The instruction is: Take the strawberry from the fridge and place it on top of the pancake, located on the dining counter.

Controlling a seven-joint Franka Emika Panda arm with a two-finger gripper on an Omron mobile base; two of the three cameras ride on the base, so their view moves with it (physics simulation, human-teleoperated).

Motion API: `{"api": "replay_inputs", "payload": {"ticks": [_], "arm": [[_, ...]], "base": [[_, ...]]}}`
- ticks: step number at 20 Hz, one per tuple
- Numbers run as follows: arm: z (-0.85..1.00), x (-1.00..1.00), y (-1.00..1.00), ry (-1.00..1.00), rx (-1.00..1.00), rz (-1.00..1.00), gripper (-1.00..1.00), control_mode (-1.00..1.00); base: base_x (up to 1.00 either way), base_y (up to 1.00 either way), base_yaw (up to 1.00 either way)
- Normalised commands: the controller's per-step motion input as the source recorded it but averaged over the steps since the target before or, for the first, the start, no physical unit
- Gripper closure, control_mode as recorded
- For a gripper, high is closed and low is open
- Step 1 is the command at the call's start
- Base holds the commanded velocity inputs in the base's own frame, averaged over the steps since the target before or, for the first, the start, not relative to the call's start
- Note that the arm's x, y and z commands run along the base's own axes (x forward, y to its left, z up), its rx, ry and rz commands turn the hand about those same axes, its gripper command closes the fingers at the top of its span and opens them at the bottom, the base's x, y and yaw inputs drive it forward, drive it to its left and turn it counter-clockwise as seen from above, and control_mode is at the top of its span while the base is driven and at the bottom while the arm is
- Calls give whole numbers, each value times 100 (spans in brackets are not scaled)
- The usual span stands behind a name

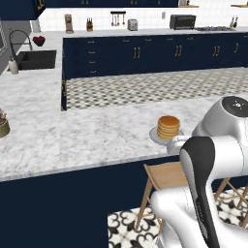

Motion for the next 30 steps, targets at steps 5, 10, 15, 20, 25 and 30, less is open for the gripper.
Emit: {"api": "replay_inputs", "payload": {"ticks": [5, 10, 15, 20, 25, 30], "arm": [[0, 0, 0, 0, 0, 0, 100, 100], [0, 0, 0, 0, 0, 0, 100, 100], [0, 76, 0, 0, 0, -5, 100, -100], [0, 100, -20, 8, 0, 0, 100, -100], [-18, 100, -40, 3, 0, 0, 100, -100], [0, 100, -23, 0, -8, 0, 100, -100]], "base": [[1, 0, 0], [34, 0, -1], [12, 0, -1], [0, 0, 0], [0, 0, 0], [0, 0, 0]]}}
